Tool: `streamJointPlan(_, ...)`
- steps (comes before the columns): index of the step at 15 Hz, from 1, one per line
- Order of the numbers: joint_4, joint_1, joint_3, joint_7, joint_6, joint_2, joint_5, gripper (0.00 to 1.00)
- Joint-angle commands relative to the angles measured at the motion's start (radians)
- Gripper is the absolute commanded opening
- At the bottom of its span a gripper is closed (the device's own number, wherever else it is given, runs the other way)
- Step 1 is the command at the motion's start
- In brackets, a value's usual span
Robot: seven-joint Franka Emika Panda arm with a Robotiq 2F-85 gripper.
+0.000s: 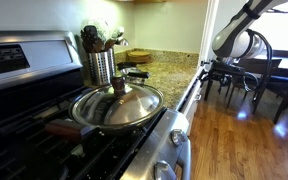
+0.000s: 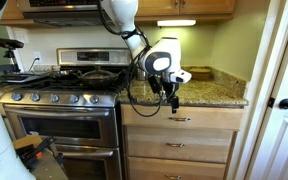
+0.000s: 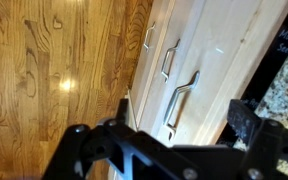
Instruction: Open the top most drawer of the bottom cabinet.
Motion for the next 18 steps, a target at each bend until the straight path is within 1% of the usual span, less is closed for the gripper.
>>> streamJointPlan(1,0.047,-0.008,0.023,-0.005,0.044,0.053,0.043,1.0)
streamJointPlan(9,0.107,-0.025,0.059,-0.021,0.053,0.121,0.086,1.0)
streamJointPlan(18,0.147,-0.041,0.069,-0.025,0.056,0.164,0.127,1.0)
